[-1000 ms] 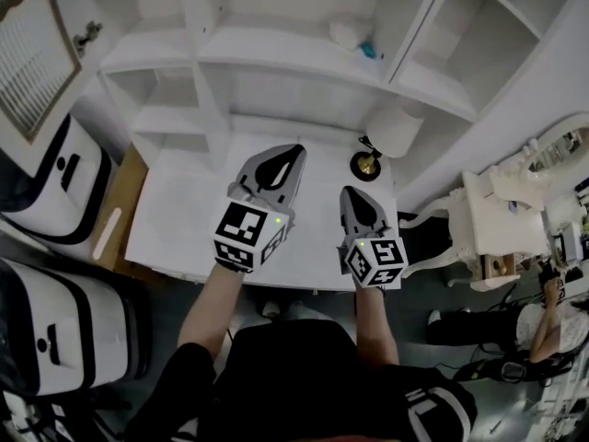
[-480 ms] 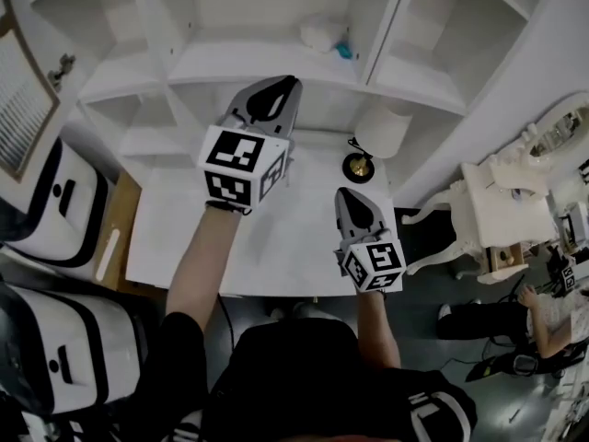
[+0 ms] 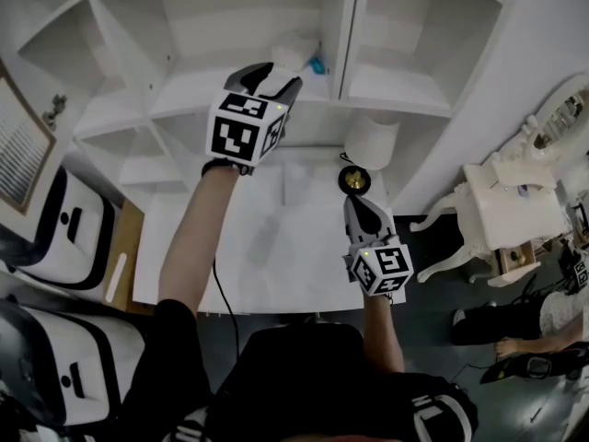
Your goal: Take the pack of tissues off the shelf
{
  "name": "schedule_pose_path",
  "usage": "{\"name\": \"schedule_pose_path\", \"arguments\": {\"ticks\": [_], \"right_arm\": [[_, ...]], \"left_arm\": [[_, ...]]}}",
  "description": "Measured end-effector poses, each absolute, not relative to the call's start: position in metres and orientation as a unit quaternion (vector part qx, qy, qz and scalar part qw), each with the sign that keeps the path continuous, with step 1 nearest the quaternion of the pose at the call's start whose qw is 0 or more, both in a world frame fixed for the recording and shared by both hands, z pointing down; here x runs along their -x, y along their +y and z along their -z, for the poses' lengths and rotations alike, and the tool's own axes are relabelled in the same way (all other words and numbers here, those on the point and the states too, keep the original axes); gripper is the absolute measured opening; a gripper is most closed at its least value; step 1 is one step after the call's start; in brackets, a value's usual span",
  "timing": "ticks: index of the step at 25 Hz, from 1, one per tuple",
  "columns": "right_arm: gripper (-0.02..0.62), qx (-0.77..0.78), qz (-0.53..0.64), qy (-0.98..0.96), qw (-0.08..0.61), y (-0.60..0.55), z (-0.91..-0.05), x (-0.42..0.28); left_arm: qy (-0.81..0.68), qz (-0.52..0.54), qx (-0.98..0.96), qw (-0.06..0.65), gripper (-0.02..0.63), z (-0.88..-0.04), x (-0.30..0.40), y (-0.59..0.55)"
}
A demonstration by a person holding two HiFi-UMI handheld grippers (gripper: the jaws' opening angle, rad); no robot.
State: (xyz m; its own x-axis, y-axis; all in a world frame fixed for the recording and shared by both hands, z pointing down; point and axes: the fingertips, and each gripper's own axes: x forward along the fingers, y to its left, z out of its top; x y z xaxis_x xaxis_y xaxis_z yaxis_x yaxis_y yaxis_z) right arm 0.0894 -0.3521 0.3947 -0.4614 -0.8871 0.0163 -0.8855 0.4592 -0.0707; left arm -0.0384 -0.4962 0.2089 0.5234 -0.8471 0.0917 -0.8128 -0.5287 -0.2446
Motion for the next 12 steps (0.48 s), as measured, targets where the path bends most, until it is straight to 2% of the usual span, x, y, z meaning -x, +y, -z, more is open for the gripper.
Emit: {"name": "schedule_pose_path", "arguments": {"ticks": [1,3,9,12], "right_arm": [[0.018,0.518,0.035,0.855,0.013,-0.353,-0.395,-0.092],[0.018,0.517,0.038,0.855,0.014,-0.354,-0.396,-0.095],[0.018,0.519,0.046,0.853,0.02,-0.357,-0.401,-0.107],[0.018,0.521,0.047,0.852,0.023,-0.358,-0.401,-0.114]], "left_arm": [[0.486,0.125,0.861,0.084,0.235,-0.212,0.038,-0.506],[0.493,0.164,0.851,0.08,0.258,-0.217,0.036,-0.522],[0.488,0.228,0.84,0.065,0.278,-0.223,0.036,-0.56],[0.509,0.219,0.831,0.043,0.279,-0.218,0.045,-0.578]]}}
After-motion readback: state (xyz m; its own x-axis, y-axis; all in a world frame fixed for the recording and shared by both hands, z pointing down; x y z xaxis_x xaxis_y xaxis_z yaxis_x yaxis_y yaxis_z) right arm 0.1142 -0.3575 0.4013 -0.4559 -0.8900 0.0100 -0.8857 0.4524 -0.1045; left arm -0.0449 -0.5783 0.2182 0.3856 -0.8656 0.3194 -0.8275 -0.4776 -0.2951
